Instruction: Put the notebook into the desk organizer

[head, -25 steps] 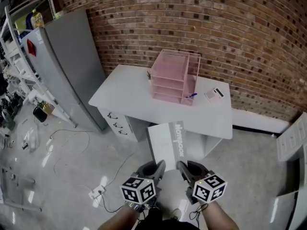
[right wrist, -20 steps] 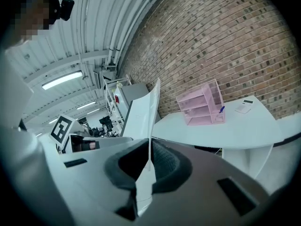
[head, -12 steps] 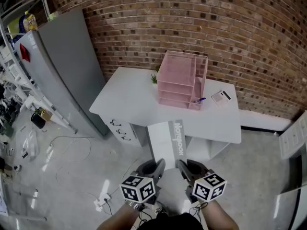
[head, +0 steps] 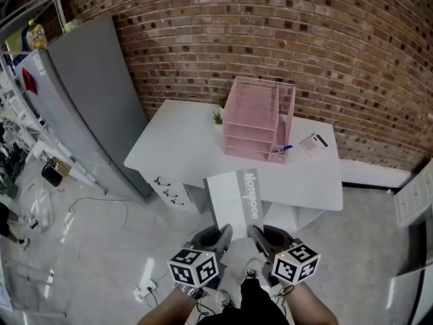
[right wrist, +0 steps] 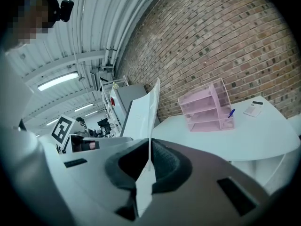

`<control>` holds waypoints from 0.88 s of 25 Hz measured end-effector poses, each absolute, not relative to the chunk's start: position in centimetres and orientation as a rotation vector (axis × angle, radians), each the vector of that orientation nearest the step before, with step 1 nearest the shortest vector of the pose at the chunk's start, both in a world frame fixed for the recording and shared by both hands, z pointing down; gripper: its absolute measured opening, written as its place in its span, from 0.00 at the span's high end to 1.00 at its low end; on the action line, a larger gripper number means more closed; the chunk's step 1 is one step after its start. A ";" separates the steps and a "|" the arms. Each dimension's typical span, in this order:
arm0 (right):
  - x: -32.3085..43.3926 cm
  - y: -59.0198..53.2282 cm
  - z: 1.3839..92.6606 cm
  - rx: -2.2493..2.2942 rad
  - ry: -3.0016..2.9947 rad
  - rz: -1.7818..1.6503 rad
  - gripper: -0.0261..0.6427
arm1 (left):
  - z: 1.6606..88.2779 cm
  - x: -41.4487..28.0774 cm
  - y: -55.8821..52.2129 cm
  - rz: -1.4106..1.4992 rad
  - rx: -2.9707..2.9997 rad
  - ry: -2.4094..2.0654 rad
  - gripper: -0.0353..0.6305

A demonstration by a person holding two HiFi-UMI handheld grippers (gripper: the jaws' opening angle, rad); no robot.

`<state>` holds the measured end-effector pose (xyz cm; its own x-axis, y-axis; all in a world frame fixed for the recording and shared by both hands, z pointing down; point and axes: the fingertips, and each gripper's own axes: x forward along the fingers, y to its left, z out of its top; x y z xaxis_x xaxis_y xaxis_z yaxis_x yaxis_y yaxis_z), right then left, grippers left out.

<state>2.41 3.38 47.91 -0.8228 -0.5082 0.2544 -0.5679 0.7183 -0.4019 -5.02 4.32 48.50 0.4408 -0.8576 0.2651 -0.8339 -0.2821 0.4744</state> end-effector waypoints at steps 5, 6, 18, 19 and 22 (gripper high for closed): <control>2.1 -0.8 48.3 0.848 -2.797 0.775 0.94 | 48.7 -5.3 0.4 -0.043 2.124 -1.426 0.86; 2.1 -1.8 48.3 0.841 -2.799 0.780 0.94 | 48.7 -5.4 -0.6 -0.041 2.121 -1.431 0.86; 2.6 -14.4 48.0 0.776 -2.823 0.794 0.94 | 48.2 -4.8 -12.7 -0.071 2.090 -1.485 0.86; 2.7 -15.2 48.0 0.773 -2.824 0.792 0.94 | 48.2 -4.7 -13.5 -0.075 2.089 -1.488 0.86; 3.3 -17.3 47.9 0.768 -2.829 0.789 0.94 | 48.1 -4.2 -15.6 -0.091 2.085 -1.495 0.86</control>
<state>3.28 -17.31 47.90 -0.8667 -0.4430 0.2292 -0.4977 0.7377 -0.4562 -4.16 -15.58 48.12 0.3743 -0.8891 0.2636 -0.8507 -0.2161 0.4791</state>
